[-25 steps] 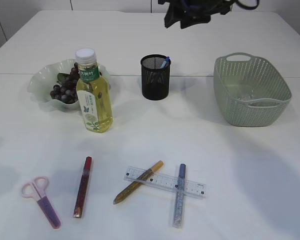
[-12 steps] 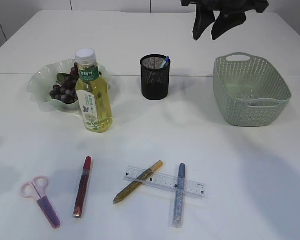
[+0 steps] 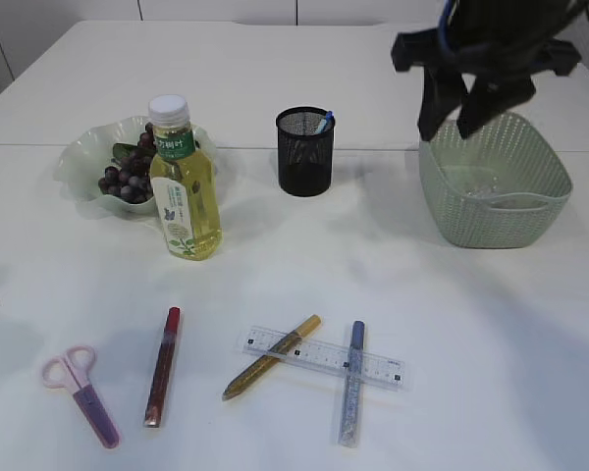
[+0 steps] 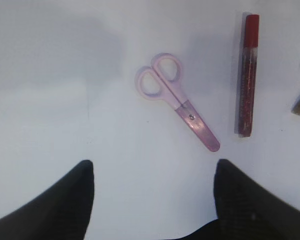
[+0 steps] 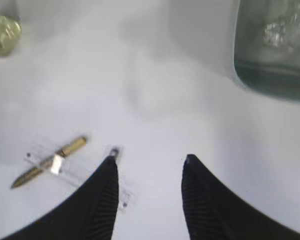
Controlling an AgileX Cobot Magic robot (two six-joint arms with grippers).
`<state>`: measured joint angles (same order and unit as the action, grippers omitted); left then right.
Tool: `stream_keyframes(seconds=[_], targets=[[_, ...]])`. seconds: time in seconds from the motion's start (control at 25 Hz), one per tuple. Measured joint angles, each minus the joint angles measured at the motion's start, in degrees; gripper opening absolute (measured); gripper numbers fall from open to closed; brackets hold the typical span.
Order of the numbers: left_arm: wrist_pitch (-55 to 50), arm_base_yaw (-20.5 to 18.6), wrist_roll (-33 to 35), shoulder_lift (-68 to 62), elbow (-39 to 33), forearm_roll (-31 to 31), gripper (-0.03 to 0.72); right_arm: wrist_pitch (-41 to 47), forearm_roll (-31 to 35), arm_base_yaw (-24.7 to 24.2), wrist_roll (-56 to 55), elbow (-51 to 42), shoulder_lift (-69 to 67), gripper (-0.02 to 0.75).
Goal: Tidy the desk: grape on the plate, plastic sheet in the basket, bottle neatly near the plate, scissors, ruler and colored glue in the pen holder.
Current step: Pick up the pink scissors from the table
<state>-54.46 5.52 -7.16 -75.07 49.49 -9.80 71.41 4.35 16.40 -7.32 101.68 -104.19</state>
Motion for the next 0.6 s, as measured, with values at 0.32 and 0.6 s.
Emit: stream_keyframes(seconds=[0.32,0.6], targets=[[0.0,0.0,-1.6,0.0,0.0,-0.3,0.543,-0.2,-0.1,0.0,1.0,-21.7,10.0,0.345],[1.9,6.8,-16.0,0.0,0.0,6.0,0.543,-0.3,-0.1,0.0,1.2,-33.1,19.0,0.345]])
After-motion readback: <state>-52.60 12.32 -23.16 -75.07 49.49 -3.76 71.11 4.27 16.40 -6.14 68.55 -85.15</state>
